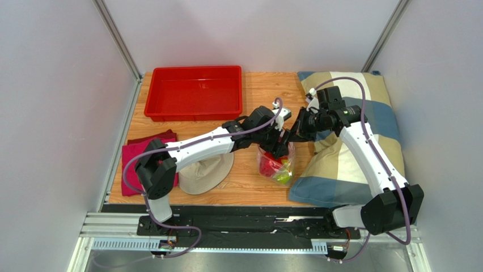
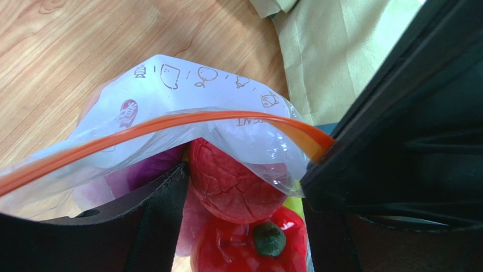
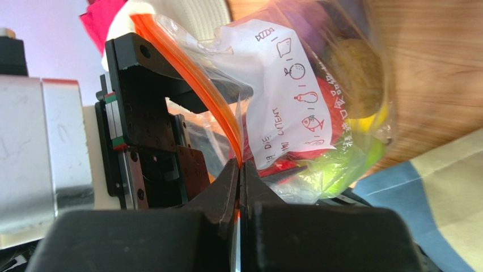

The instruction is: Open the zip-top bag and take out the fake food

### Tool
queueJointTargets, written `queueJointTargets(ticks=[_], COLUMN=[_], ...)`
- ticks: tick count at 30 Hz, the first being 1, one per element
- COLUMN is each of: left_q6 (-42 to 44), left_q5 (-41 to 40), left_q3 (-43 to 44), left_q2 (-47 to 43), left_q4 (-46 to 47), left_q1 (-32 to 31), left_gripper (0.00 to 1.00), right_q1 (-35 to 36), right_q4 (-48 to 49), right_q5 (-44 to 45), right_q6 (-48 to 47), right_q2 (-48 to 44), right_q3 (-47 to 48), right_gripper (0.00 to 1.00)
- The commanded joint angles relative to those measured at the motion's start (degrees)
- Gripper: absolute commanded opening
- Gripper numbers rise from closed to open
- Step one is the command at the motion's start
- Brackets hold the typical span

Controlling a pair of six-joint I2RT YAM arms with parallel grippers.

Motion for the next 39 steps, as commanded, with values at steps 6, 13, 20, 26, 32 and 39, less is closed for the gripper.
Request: queueJointTargets(ticks=[6,13,20,26,32,39], left_q6=[0.4,4.9,6.9,3.5,3.4,3.0], left_q5=[-2.3,-4.7,0.4,6.8,4.0,-13.3], left_q3=[3.2,7.4,7.8,11.4,15.3,12.9], left_q2=[4.7,0.3,-7.0,-10.8,-9.5,-10.0], left_q4=[2.9,-5.2,-13.2,-20.8,-26.4,-24.2], left_q1=[0.1,0.1,0.1,1.7,4.5,4.6], left_gripper=[0.36,0.0,0.0,0.0,0.0,0.0], right_q1=[-0.1,-0.2,-0.1,-0.1,-0.1,-0.1], right_q4=[-5.4,-6.6,-10.6,-11.8,-11.3,-12.1], right_q5=[-8.5,-5.6,3.2,6.2,6.8,6.5], right_q6=[-2.5,-4.7,-8.8,-10.5,-10.9,-10.6], right_q2=[-2.2,-1.9,-1.1,-0.9,-2.0,-2.4], right_q3=[2.7,2.8,7.4,8.9,7.7,8.8], right_gripper=[0.0,0.0,0.0,0.0,0.0,0.0])
